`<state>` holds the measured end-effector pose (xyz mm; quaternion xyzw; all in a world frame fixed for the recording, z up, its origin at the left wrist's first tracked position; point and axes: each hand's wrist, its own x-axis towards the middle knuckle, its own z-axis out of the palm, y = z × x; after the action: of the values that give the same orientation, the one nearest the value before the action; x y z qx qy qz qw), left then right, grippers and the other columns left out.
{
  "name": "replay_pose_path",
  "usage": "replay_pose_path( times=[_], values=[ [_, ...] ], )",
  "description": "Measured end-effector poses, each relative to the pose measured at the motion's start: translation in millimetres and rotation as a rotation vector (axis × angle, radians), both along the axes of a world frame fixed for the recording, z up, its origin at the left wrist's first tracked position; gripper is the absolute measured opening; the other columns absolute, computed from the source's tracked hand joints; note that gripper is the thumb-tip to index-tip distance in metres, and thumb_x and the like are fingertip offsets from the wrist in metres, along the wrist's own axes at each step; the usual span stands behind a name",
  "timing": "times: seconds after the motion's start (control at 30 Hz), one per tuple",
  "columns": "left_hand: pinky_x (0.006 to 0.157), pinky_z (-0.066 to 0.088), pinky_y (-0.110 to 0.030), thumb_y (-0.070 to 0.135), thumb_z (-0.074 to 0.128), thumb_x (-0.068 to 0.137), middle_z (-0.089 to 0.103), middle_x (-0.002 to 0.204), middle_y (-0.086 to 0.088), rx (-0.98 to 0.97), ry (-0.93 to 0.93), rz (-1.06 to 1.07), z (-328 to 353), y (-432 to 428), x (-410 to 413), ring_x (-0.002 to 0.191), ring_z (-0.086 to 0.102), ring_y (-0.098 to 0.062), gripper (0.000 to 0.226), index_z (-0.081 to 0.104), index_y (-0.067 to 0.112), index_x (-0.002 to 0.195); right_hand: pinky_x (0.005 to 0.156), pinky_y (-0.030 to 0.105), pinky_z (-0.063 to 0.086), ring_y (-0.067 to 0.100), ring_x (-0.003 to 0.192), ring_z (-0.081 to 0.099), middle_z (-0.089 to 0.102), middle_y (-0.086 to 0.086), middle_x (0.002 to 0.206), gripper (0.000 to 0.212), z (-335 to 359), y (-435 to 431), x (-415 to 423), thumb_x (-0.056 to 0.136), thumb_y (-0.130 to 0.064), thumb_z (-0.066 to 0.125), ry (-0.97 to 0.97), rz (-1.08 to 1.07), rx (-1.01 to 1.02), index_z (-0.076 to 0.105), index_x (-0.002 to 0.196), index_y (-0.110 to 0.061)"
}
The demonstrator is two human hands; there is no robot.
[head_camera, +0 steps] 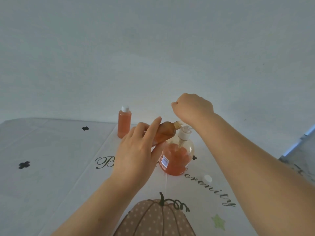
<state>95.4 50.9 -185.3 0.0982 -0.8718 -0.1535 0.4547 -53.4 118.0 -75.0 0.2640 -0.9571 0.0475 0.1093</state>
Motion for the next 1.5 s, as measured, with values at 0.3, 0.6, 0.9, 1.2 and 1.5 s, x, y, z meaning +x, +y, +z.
replay_pose_path(
  times=[0.3,0.6,0.9,1.2,1.5],
  values=[
    [0.06,0.05,-0.034,0.032,0.063,0.088,0.059,0.1,0.001,-0.007,-0.036,0.01,-5.8,-0.9,-1.3,0.083,0.057,-0.018,0.051,0.052,0.018,0.135,0.051,0.026,0.028,0.019,0.057,0.046,0.056,0.002,0.072,0.026,-15.5,-2.8,-2.6,0.09,-0.021,0.038,-0.128,-0.061,-0.071,0.053,0.07,-0.015],
    [0.056,0.05,-0.034,0.026,0.073,0.083,0.059,0.098,0.003,-0.002,0.0,0.0,-2.8,1.5,-0.4,0.083,0.059,-0.018,0.053,0.055,0.019,0.132,0.052,0.025,0.029,0.019,0.058,0.048,0.058,0.002,0.074,0.031,-9.5,1.9,-3.6,0.092,-0.025,0.035,-0.11,-0.02,-0.144,0.06,0.078,-0.013],
    [0.057,0.048,-0.032,0.026,0.075,0.082,0.059,0.097,0.002,-0.002,0.058,-0.007,-2.5,0.7,0.6,0.08,0.057,-0.017,0.053,0.057,0.02,0.131,0.051,0.025,0.027,0.019,0.055,0.043,0.05,0.0,0.067,0.03,-3.9,1.4,-4.8,0.093,-0.024,0.039,-0.026,-0.002,-0.05,0.045,0.065,-0.015],
    [0.059,0.047,-0.032,0.025,0.074,0.082,0.059,0.096,0.002,0.003,0.05,0.005,-5.1,-1.1,-1.3,0.081,0.056,-0.017,0.049,0.059,0.019,0.129,0.053,0.025,0.034,0.024,0.07,0.059,0.068,0.002,0.086,0.03,-17.8,-5.2,-11.2,0.092,-0.026,0.041,-0.108,-0.001,-0.077,0.068,0.088,-0.014],
    [0.057,0.048,-0.031,0.025,0.075,0.081,0.058,0.097,0.003,0.032,0.056,0.001,-6.0,2.7,-3.2,0.083,0.057,-0.018,0.052,0.058,0.021,0.13,0.052,0.025,0.032,0.022,0.064,0.054,0.063,0.002,0.078,0.032,-13.7,0.4,-10.0,0.093,-0.028,0.038,-0.07,0.011,-0.129,0.064,0.082,-0.013]
  ],
)
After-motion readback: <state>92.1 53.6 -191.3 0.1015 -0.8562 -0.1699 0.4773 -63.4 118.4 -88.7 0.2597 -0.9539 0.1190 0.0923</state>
